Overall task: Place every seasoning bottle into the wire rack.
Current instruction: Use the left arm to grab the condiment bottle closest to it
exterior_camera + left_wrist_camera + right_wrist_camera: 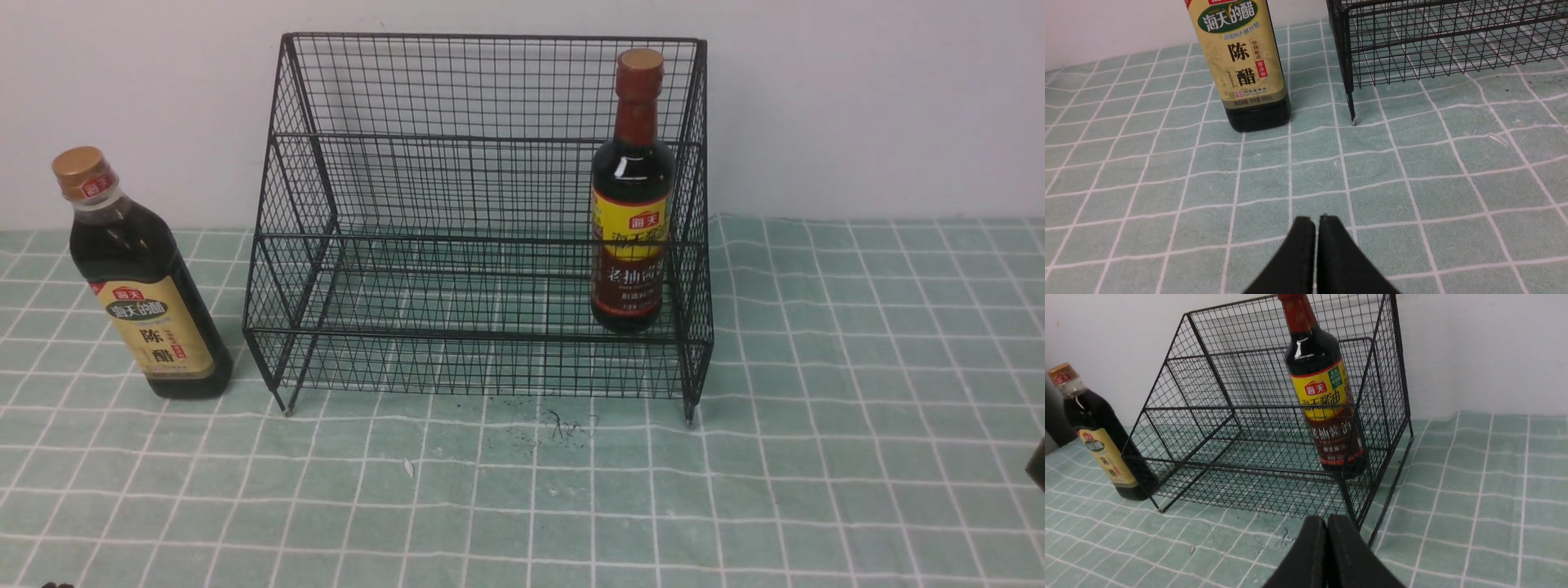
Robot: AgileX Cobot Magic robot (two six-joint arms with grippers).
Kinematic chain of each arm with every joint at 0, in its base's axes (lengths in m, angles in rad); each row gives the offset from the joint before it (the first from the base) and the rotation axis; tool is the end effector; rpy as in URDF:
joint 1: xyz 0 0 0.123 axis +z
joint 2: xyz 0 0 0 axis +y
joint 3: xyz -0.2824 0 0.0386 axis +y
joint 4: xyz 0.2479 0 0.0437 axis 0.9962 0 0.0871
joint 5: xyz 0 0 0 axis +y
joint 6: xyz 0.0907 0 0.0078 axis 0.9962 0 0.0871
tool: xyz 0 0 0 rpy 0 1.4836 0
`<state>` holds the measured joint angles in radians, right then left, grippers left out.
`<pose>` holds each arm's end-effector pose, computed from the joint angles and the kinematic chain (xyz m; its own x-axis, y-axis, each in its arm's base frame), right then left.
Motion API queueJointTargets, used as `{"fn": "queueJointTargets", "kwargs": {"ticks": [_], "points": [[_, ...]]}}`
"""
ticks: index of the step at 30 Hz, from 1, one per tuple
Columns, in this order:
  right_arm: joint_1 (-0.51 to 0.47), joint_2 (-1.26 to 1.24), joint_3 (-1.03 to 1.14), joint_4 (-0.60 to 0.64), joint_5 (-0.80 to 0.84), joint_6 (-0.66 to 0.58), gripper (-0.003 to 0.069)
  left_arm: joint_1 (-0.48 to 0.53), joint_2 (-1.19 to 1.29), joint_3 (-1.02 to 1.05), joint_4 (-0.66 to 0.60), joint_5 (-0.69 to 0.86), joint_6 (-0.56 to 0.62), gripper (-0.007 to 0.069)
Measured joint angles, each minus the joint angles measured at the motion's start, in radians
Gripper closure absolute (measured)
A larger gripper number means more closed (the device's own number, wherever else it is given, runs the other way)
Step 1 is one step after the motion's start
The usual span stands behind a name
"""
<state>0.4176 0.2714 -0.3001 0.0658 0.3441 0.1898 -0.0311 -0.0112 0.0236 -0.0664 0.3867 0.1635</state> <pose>0.0663 0.0316 0.2660 -0.3056 0.1369 -0.9423 -0.3605 0.8993 0.2475 0.0521 -0.0039 0.1711 -0.2988 0.1111 -0.9478 0.0858 0.9923 0.0893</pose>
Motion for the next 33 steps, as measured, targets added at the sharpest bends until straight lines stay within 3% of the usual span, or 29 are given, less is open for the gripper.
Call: {"fn": "queueJointTargets", "kwargs": {"ticks": [6,9,13,33], "points": [[-0.197,-0.107,0.14,-0.107,-0.096,-0.016,0.0673,0.0,0.0,0.0,0.0,0.0,0.0,0.0631],[-0.311,-0.184,0.264,-0.145,-0.082,-0.019,0.0673,0.0,0.0,0.0,0.0,0.0,0.0,0.0631],[-0.389,-0.272,0.325,-0.158,0.02,-0.018,0.0673,0.0,0.0,0.0,0.0,0.0,0.0,0.0631],[-0.4,-0.283,0.323,-0.162,0.03,-0.019,0.0673,0.0,0.0,0.0,0.0,0.0,0.0,0.0631]]}}
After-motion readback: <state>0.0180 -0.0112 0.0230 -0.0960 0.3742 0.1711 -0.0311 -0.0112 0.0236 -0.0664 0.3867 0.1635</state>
